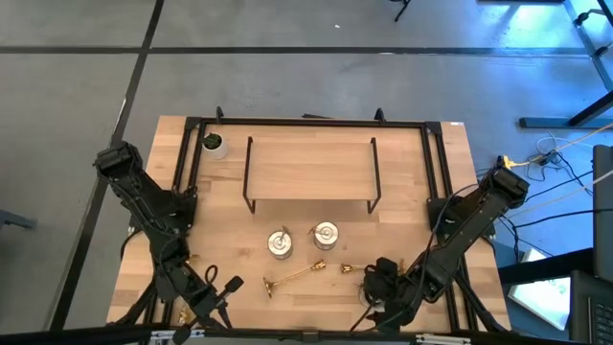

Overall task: Pick & Place candle stick holders
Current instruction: Put the bottom right silver scented candle on the shelf

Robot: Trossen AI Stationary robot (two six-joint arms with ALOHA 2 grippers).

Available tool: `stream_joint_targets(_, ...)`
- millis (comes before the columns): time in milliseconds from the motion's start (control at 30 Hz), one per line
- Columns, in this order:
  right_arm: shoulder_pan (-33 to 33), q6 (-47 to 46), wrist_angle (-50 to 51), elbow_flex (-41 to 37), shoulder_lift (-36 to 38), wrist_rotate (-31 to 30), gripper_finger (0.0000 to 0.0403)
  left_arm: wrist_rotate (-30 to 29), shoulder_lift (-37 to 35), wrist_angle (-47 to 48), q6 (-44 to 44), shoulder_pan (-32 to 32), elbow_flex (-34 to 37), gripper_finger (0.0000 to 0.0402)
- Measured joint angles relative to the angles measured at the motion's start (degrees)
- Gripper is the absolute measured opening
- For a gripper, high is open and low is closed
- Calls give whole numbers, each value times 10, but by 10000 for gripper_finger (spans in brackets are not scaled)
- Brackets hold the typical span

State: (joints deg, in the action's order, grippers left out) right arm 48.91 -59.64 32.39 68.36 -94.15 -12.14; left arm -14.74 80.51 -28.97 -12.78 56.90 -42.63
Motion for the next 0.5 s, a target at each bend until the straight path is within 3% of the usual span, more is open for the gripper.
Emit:
stream_joint_targets(133,-10,-55,-6,0,0,-7,399,0,0,0,0,0,0,6)
stream_joint_targets(500,7,-12,-172,0,1,36,399,0,0,0,0,0,0,6)
